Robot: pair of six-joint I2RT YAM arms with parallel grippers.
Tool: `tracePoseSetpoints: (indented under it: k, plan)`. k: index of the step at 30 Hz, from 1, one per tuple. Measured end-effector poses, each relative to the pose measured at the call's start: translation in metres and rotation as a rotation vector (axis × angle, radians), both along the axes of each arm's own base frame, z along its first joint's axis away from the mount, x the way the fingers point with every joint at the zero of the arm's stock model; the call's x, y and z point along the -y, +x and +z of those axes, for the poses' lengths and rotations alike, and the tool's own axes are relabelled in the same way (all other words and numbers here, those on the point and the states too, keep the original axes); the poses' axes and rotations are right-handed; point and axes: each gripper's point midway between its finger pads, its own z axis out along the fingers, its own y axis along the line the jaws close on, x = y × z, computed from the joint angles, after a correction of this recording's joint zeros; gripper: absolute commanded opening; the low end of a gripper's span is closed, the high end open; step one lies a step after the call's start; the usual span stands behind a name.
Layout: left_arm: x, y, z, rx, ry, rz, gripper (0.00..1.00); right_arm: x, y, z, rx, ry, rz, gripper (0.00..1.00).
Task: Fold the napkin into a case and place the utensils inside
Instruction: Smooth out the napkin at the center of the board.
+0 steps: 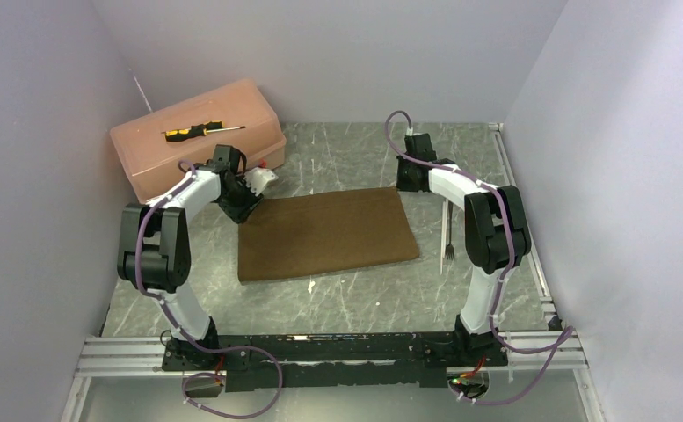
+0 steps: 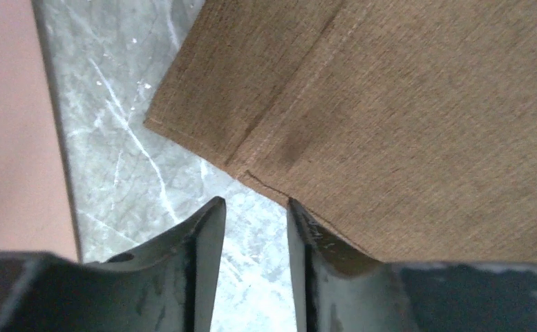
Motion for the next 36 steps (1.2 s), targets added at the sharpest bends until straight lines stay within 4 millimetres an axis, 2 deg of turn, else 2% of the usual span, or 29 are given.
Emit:
tracePoseSetpoints:
  k: [6, 12, 21, 26, 31, 36]
  plan:
    - [0.006, -0.001, -0.009, -0.036, -0.020, -0.023, 0.51, -0.002, 0.001, 0.001, 0.007, 0.009, 0.006, 0.21]
    - [0.008, 0.011, -0.020, -0.056, -0.018, -0.027, 0.43, -0.004, -0.001, -0.002, 0.004, 0.020, 0.015, 0.21]
    - [0.008, 0.012, -0.025, -0.064, -0.012, -0.041, 0.20, -0.010, -0.005, -0.004, -0.005, 0.046, 0.040, 0.24]
    - [0.008, 0.011, -0.026, -0.066, -0.012, -0.042, 0.04, -0.012, -0.006, -0.004, -0.007, 0.055, 0.048, 0.33]
    - [0.011, 0.007, -0.029, -0.077, -0.007, -0.051, 0.03, -0.011, -0.007, -0.006, -0.011, 0.054, 0.047, 0.34]
    - [0.019, 0.006, -0.023, -0.062, -0.008, -0.074, 0.03, -0.012, -0.006, -0.010, -0.015, 0.053, 0.047, 0.33]
